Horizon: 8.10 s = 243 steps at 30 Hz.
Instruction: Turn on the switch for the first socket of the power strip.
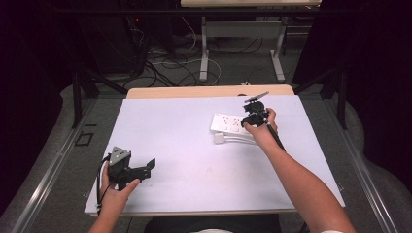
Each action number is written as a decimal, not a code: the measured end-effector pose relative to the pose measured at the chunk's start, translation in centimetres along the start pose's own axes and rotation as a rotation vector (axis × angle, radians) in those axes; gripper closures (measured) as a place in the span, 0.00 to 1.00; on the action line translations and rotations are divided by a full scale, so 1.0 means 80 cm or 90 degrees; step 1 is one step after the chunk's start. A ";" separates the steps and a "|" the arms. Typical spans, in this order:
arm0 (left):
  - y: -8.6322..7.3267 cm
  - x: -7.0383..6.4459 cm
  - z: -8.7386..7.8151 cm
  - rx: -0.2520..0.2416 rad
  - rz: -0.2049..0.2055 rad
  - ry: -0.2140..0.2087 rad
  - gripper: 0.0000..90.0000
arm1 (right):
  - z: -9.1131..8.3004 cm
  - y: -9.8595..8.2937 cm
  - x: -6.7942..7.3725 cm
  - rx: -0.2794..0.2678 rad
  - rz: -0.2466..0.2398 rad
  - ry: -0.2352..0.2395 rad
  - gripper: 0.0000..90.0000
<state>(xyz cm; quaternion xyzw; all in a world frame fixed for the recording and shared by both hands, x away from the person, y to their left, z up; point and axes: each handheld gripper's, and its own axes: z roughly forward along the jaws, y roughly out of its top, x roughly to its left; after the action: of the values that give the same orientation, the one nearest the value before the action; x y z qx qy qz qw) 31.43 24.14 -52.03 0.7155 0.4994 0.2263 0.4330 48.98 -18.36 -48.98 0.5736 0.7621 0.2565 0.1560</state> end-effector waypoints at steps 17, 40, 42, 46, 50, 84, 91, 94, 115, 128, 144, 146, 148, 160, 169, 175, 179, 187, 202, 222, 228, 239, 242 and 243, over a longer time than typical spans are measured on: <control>-0.001 0.000 0.001 -0.002 -0.006 0.001 0.02 | 0.013 0.002 -0.015 0.018 0.023 -0.020 0.82; -0.001 0.002 0.001 0.000 -0.004 0.003 0.02 | 0.026 -0.002 -0.019 0.061 0.035 -0.020 0.98; -0.001 0.002 0.001 0.001 -0.004 0.004 0.02 | 0.026 -0.003 -0.018 0.065 0.036 -0.020 0.99; -0.001 0.002 0.001 0.001 -0.004 0.003 0.02 | 0.026 -0.003 -0.019 0.071 0.036 -0.013 1.00; -0.001 0.002 0.001 0.001 -0.005 0.003 0.02 | 0.025 -0.004 -0.019 0.075 0.038 -0.009 1.00; -0.002 0.002 0.001 0.002 -0.006 0.003 0.02 | 0.024 -0.008 -0.022 0.063 0.038 0.006 1.00; -0.002 0.002 0.001 0.002 -0.005 0.003 0.02 | 0.024 -0.009 -0.023 0.064 0.044 0.005 1.00; -0.002 0.002 0.001 0.003 -0.005 0.003 0.02 | 0.024 -0.009 -0.023 0.062 0.043 0.006 1.00; -0.002 0.002 0.002 0.003 -0.006 0.004 0.02 | 0.025 -0.015 -0.029 0.049 0.057 0.019 1.00; -0.002 0.002 0.003 0.003 -0.007 0.004 0.02 | 0.024 -0.016 -0.029 0.052 0.049 0.022 0.94; -0.003 0.004 0.004 0.004 -0.014 0.003 0.02 | 0.019 -0.015 -0.030 0.035 0.046 0.027 0.81; -0.003 0.004 0.004 0.004 -0.014 0.003 0.02 | 0.018 -0.016 -0.030 0.029 0.045 0.032 0.79; -0.003 0.004 0.004 0.005 -0.014 0.003 0.03 | 0.016 -0.015 -0.029 0.031 0.043 0.025 0.77; -0.003 0.006 0.003 0.007 -0.014 0.006 0.03 | 0.010 -0.015 -0.027 0.021 0.035 0.033 0.64; -0.003 0.007 0.003 0.009 -0.016 0.006 0.03 | 0.005 -0.017 -0.022 0.016 0.015 0.036 0.59; -0.003 0.007 0.005 0.008 -0.019 0.007 0.03 | 0.001 -0.018 -0.016 0.019 0.007 0.050 0.58; -0.003 0.008 0.007 0.007 -0.025 0.007 0.03 | -0.003 -0.021 -0.013 0.011 -0.007 0.057 0.58; -0.004 0.009 0.009 0.009 -0.027 0.007 0.03 | -0.010 -0.028 -0.009 -0.010 -0.036 0.069 0.56; -0.005 0.008 0.007 0.018 -0.020 0.009 0.03 | -0.029 -0.045 0.001 -0.026 -0.073 0.092 0.41; -0.005 0.006 0.005 0.010 -0.021 0.008 0.03 | -0.065 -0.072 0.006 -0.090 -0.171 0.079 0.36; -0.005 0.005 0.006 0.014 -0.018 0.005 0.03 | -0.079 -0.084 0.011 -0.100 -0.186 0.084 0.35; -0.005 0.004 0.007 0.016 -0.020 0.004 0.03 | -0.103 -0.101 0.010 -0.133 -0.197 0.089 0.29; -0.005 0.004 0.007 0.018 -0.018 0.004 0.03 | -0.108 -0.105 0.010 -0.150 -0.201 0.087 0.26; -0.005 0.004 0.007 0.018 -0.018 0.004 0.03 | -0.111 -0.107 0.010 -0.149 -0.204 0.088 0.26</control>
<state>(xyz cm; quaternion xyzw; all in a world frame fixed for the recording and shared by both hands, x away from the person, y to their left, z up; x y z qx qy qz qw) 31.80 24.27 -52.73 0.7135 0.5141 0.2150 0.4247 37.22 -21.28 -46.54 0.4039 0.8175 0.3540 0.2080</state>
